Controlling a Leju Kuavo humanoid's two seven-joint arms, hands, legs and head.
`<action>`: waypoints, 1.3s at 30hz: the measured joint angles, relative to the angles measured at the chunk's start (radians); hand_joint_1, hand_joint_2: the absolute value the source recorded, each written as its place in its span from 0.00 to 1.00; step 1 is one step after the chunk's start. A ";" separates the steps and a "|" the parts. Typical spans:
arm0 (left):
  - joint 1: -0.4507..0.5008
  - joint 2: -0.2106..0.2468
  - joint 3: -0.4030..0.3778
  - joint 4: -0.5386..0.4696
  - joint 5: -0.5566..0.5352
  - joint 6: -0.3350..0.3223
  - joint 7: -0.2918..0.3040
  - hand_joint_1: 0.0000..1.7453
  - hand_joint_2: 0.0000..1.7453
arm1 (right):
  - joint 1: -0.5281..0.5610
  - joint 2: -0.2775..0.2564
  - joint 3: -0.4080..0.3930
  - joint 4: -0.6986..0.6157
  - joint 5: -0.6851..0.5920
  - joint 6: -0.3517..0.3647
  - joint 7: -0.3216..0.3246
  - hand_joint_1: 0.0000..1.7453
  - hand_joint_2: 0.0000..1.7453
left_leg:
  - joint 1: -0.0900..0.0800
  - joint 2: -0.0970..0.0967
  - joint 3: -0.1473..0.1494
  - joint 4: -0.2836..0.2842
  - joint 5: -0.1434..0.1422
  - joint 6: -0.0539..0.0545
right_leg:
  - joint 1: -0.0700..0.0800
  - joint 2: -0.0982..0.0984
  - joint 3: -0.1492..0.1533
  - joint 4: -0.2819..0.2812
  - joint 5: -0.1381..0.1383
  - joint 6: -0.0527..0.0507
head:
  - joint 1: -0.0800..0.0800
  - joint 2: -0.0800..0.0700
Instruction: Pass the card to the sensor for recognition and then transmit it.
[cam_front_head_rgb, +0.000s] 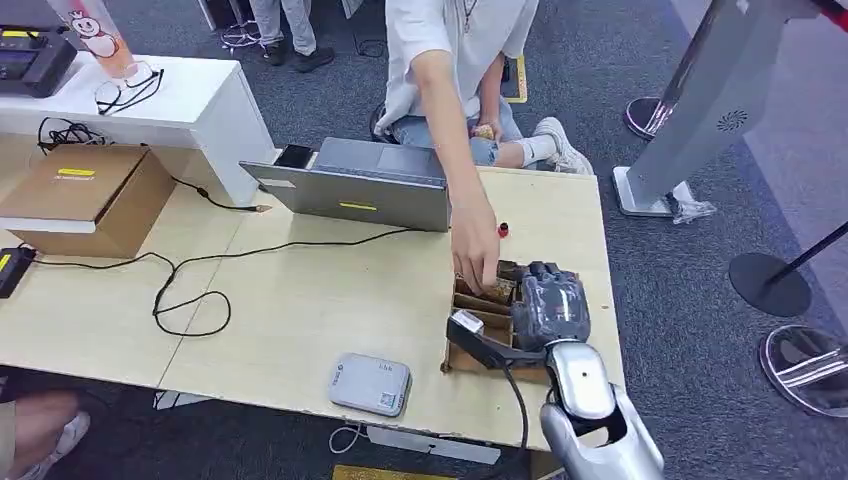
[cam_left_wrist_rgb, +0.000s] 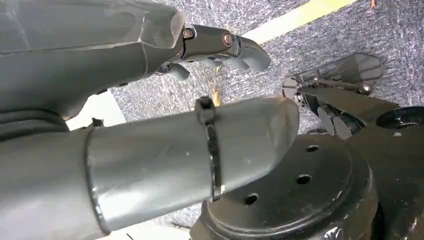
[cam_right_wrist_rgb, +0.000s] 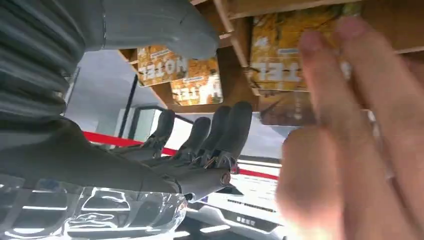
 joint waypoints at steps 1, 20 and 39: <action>0.000 -0.002 0.001 -0.002 0.000 -0.003 0.000 0.00 0.00 | 0.001 -0.002 -0.002 0.000 0.001 0.000 0.000 0.52 1.00 | 0.000 0.000 0.000 0.000 0.000 0.000 | 0.000 0.000 0.000 0.000 0.000 0.000 | 0.000 0.000; 0.001 -0.012 0.007 -0.026 -0.002 -0.013 -0.005 0.00 0.00 | 0.026 -0.013 -0.031 -0.006 0.015 -0.001 0.003 0.50 1.00 | 0.000 0.000 0.000 0.000 0.000 0.000 | 0.000 0.000 0.000 0.000 0.000 0.000 | 0.000 0.000; 0.000 -0.014 0.007 -0.029 -0.004 -0.013 -0.012 0.00 0.00 | 0.027 -0.018 -0.039 -0.014 0.013 -0.001 -0.002 0.57 1.00 | 0.000 0.000 0.000 0.000 0.000 0.000 | 0.000 0.000 0.000 0.000 0.000 0.000 | 0.000 0.000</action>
